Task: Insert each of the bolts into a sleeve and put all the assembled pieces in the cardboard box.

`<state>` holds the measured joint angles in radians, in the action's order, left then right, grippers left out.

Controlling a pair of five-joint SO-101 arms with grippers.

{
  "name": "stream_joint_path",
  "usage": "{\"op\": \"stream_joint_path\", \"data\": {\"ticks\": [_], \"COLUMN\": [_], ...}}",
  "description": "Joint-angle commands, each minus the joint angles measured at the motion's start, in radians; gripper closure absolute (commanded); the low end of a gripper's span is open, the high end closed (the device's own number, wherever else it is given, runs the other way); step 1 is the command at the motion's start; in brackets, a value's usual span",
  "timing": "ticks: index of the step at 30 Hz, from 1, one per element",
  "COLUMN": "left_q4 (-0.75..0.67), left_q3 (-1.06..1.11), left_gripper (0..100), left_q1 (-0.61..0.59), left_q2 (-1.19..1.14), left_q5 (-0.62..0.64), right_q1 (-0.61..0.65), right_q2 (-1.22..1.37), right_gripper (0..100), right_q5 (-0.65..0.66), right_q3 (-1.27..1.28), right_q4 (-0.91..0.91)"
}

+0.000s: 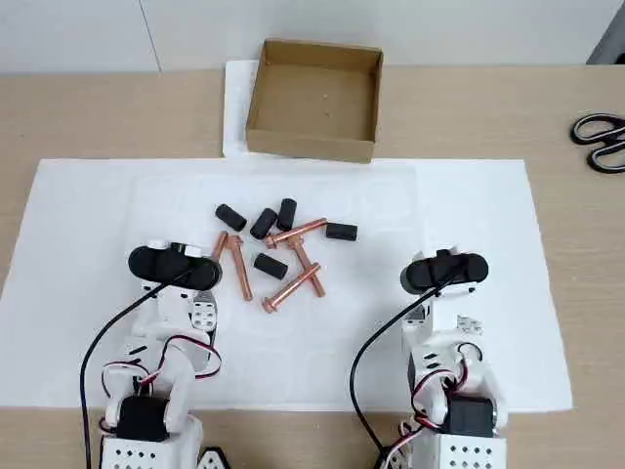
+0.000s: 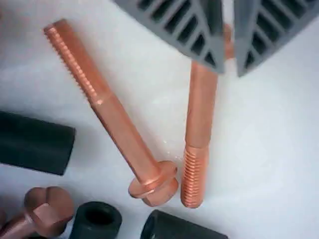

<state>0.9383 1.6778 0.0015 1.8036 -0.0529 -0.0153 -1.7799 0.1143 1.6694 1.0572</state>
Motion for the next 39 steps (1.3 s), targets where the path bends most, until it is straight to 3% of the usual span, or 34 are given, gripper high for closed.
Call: {"op": "stream_joint_path", "data": {"ticks": [1, 10, 15, 20, 23, 25, 29, 31, 35, 39], "left_q4": [0.0, -0.058, 0.126, 0.192, 0.184, 0.169, 0.262, 0.402, 0.832, 0.816], "left_q3": [-0.007, 0.002, -0.14, -0.186, -0.286, -0.414, -0.791, -1.044, -1.563, -1.662], "left_gripper": [99, 99, 99, 97, 86, 78, 78, 78, 78, 78], "left_q1": [0.006, -0.008, -0.127, -0.184, -0.281, -0.325, -0.281, -0.235, -0.115, -0.037], "left_q2": [0.011, 0.011, 0.006, -0.011, -0.114, -0.247, -0.71, -0.987, -1.475, -1.642], "left_q5": [-0.003, 0.0, -0.008, -0.299, -0.252, -0.224, -0.222, -0.222, -0.221, -0.212], "right_q1": [0.004, 0.001, -0.005, -0.093, -0.153, -0.165, -0.17, -0.17, -0.099, -0.001], "right_q2": [-0.004, -0.004, -0.004, 0.01, 0.085, 0.22, 0.707, 1.01, 1.595, 1.865], "right_gripper": [94.9, 94.9, 94.8, 90.6, 81.8, 80.1, 79.9, 80.0, 80.0, 80.0], "right_q5": [0.003, 0.006, 0.008, 0.011, 0.135, 0.196, 0.196, 0.196, 0.235, 0.321], "right_q3": [-0.037, -0.017, -0.012, -0.153, -0.281, -0.41, -0.833, -1.134, -1.734, -1.849], "right_q4": [-0.002, -0.099, -0.093, -0.081, -0.065, -0.056, 0.021, 0.17, 0.659, 0.648]}}
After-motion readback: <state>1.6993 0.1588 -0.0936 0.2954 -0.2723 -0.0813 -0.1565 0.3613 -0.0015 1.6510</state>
